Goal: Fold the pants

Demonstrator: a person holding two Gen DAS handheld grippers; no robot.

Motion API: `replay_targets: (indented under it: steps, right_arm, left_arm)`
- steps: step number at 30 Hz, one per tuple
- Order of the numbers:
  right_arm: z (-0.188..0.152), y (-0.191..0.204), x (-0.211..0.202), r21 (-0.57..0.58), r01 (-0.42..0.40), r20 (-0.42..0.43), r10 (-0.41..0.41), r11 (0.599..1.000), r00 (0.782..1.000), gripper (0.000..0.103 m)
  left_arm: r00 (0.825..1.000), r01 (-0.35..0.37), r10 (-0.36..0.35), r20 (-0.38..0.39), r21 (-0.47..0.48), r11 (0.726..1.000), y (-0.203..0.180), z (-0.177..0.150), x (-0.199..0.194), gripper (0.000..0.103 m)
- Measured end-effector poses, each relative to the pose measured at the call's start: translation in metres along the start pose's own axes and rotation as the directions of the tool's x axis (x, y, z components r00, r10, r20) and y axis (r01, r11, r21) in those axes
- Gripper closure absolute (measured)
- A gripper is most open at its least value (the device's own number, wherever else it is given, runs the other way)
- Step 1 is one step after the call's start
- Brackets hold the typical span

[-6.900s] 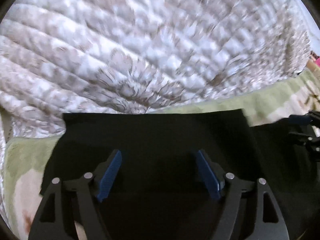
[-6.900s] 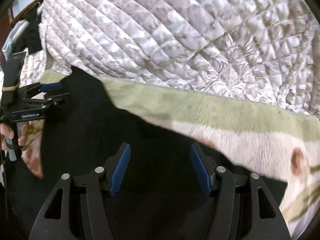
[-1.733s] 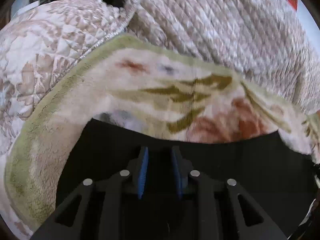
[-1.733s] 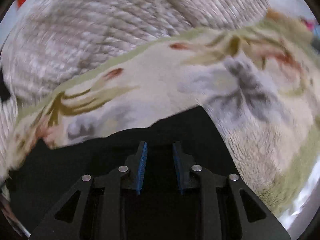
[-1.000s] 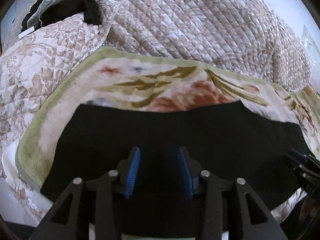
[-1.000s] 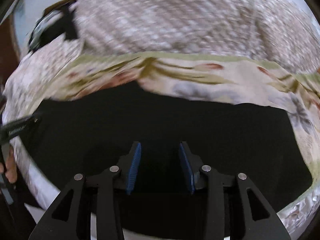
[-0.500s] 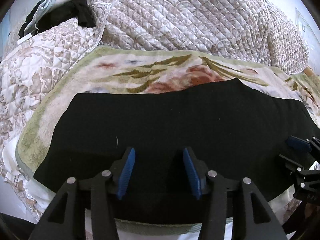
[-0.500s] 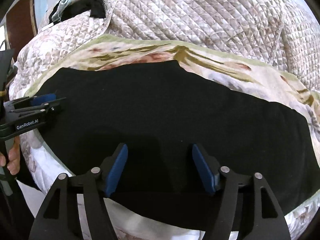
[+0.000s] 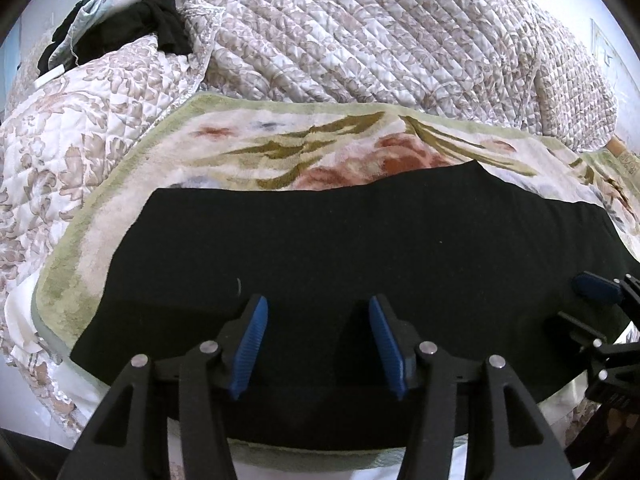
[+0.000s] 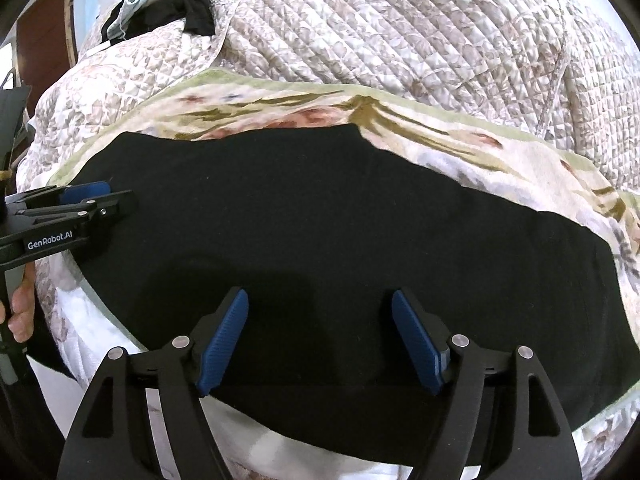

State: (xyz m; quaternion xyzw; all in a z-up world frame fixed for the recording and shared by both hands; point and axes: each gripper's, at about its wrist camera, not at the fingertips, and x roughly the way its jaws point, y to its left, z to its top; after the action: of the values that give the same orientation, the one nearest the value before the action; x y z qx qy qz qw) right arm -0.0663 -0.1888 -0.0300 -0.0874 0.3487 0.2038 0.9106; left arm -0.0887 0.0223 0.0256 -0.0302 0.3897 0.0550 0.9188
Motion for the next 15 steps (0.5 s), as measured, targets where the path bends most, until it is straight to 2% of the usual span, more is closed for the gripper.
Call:
replay_targets:
  steps: [4, 6, 7, 15]
  right_arm:
    - [0.001, -0.011, -0.008, 0.059, 0.030, 0.036, -0.033, 0.998, 0.999, 0.029]
    - [0.000, -0.020, -0.003, 0.093, 0.056, 0.008, -0.057, 0.994, 0.998, 0.029]
    - [-0.001, -0.022, 0.000, 0.099, 0.057, -0.009, -0.056, 0.993, 0.998, 0.029]
    - [-0.001, -0.023, -0.004, 0.108, 0.044, 0.010, -0.045, 0.993, 0.999, 0.029]
  left_arm:
    - [1.000, -0.022, 0.023, 0.011, -0.019, 1.000, 0.008, 0.003, -0.003, 0.047]
    - [1.000, -0.030, 0.030, 0.006, -0.029, 0.999, 0.014, 0.003, -0.001, 0.047]
    - [1.000, -0.030, 0.031, 0.002, -0.037, 0.999, 0.017, 0.003, 0.001, 0.047]
    - [0.998, -0.056, 0.057, 0.009, -0.060, 0.997, 0.028, 0.006, -0.001, 0.047]
